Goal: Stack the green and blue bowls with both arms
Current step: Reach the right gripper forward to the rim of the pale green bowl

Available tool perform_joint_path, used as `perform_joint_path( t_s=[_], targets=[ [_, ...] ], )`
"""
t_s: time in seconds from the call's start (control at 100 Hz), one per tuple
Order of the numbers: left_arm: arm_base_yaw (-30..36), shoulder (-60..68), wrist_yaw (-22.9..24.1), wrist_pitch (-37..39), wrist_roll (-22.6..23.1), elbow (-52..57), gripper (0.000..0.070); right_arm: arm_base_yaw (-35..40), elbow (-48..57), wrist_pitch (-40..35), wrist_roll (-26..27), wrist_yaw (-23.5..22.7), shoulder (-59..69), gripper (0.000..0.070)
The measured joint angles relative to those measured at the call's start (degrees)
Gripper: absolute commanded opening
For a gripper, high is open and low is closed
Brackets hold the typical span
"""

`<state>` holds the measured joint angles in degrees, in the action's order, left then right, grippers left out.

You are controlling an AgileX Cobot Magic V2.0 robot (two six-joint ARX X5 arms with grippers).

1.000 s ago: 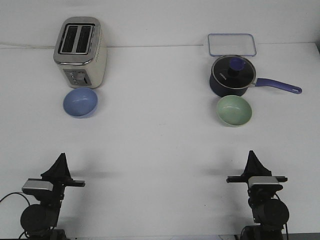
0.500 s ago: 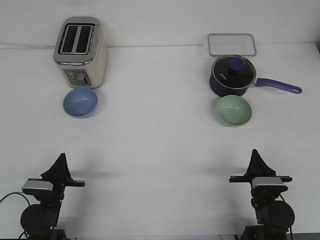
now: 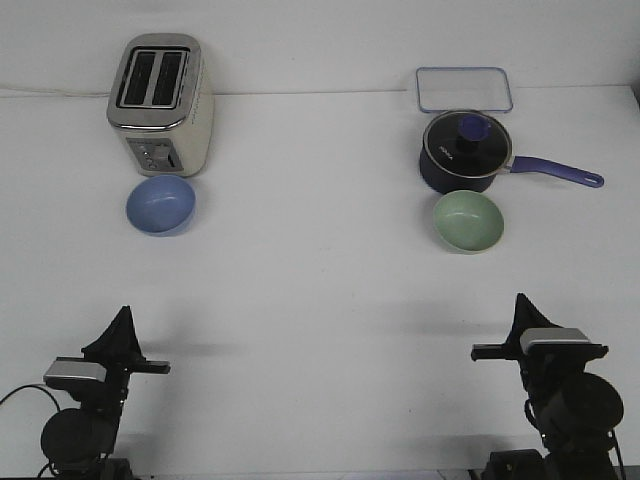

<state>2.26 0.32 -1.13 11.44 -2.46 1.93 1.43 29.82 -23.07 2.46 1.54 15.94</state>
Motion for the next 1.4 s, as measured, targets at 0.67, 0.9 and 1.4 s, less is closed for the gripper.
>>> perform_joint_path(
  t_s=[0.67, 0.9, 1.4],
  targets=[
    [0.0, 0.0, 0.0, 0.0, 0.0, 0.0, 0.0011, 0.0, 23.6, -28.6, 0.0, 0.0, 28.9, 0.0],
    [0.0, 0.0, 0.0, 0.0, 0.0, 0.0, 0.0011, 0.0, 23.6, -30.1, 0.0, 0.0, 29.2, 0.0129],
    [0.0, 0.0, 0.0, 0.0, 0.0, 0.0, 0.0011, 0.0, 23.6, -31.9, 1.5, 0.0, 29.5, 0.0485]
  ],
)
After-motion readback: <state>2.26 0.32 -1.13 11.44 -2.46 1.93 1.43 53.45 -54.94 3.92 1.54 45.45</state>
